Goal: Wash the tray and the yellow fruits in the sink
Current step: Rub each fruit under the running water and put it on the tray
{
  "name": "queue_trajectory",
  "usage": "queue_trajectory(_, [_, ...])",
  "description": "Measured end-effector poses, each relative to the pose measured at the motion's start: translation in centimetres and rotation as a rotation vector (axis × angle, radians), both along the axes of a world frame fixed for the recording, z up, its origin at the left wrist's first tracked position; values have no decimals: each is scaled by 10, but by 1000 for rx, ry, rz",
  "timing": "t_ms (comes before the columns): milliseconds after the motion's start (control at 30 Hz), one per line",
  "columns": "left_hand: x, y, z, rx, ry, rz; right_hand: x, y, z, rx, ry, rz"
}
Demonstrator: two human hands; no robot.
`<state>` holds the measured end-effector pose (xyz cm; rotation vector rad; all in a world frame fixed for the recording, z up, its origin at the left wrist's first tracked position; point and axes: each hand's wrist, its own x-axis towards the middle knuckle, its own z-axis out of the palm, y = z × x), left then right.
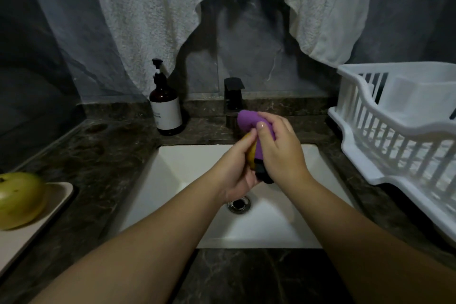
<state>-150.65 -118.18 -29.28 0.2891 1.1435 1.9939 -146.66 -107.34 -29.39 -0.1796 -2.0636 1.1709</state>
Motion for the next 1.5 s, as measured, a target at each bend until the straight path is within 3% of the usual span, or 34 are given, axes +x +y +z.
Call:
queue_trajectory(100, [-4,-4,-4,-124,-1,-77,1,12,1,-180,-105,-57])
queue_trajectory(167, [-4,-2,-7,-205,38,-98,5,15,0,-181,-127,-61])
queue_trajectory(333, [-6,-1,-2,6,-1,-10,7,4,6,41,8,33])
queue_trajectory(533, [-8,-4,-3,24,-120,-51,1,12,1,-334,-134,-32])
queue_trajectory(733, [-1,1,3,32,-64,38,6,2,1,75,-16,6])
queue_trajectory(867, [-4,-7,5,44,-86,10,1,7,4,-262,-111,-61])
queue_trajectory(967, [-7,-10,4,-35,-105,-53,4,12,3,-355,-138,-65])
queue_trajectory(1067, [-4,-6,6,-132,-36,-79,7,10,4,-297,-71,-54])
queue_trajectory(1167, [1,-3,10,-34,-11,5,9,4,6,-142,12,-31])
queue_trajectory(1267, [-4,-7,10,34,34,41,3,5,9,-301,-16,-19])
queue_trajectory(1367, [-6,-6,4,-174,127,-57,0,8,8,-500,-164,-39])
queue_trajectory(1433, [-3,-3,-2,-391,229,-49,2,4,4,-428,-208,-27])
queue_trajectory(1500, [-2,0,-8,-401,288,12,4,-2,4,-286,-161,2])
